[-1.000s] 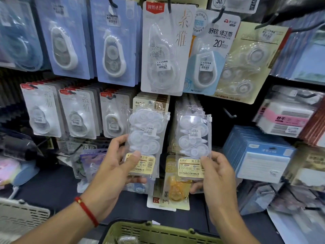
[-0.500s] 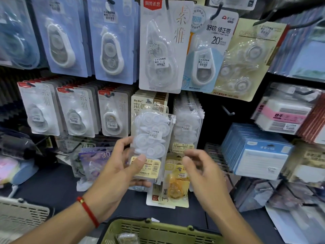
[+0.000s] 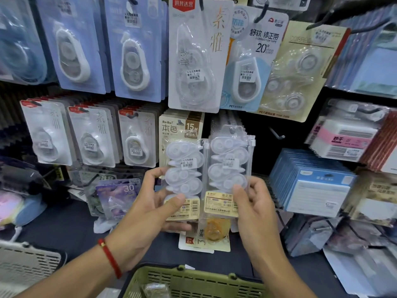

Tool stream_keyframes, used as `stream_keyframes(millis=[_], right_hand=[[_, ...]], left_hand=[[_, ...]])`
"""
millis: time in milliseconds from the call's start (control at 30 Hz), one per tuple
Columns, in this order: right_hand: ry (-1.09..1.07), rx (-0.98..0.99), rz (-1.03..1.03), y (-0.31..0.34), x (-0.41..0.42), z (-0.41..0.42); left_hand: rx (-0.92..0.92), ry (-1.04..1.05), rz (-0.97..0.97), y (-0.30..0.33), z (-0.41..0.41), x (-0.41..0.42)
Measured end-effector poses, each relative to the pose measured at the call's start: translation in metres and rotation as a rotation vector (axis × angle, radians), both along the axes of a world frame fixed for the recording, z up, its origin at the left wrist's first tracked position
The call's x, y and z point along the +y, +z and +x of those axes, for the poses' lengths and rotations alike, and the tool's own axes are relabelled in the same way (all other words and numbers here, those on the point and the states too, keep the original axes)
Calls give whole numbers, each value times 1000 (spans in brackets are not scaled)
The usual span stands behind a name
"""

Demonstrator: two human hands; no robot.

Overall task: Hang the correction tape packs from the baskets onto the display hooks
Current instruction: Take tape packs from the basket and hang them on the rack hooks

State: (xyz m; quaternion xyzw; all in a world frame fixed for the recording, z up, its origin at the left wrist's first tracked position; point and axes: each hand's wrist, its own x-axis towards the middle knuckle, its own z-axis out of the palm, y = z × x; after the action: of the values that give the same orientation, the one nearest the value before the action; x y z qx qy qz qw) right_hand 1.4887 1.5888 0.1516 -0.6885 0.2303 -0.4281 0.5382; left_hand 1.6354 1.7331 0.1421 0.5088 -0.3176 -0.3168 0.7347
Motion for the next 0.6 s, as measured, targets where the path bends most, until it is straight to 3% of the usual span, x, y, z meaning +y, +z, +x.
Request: stream_keyframes(millis=[400, 600], right_hand=[[-30, 6, 25, -1, -9, -1], [-158, 327, -154, -3, -13, -3]], left_hand=[[-29, 27, 9, -3, 6, 0], [-40, 35, 13, -2, 5, 0]])
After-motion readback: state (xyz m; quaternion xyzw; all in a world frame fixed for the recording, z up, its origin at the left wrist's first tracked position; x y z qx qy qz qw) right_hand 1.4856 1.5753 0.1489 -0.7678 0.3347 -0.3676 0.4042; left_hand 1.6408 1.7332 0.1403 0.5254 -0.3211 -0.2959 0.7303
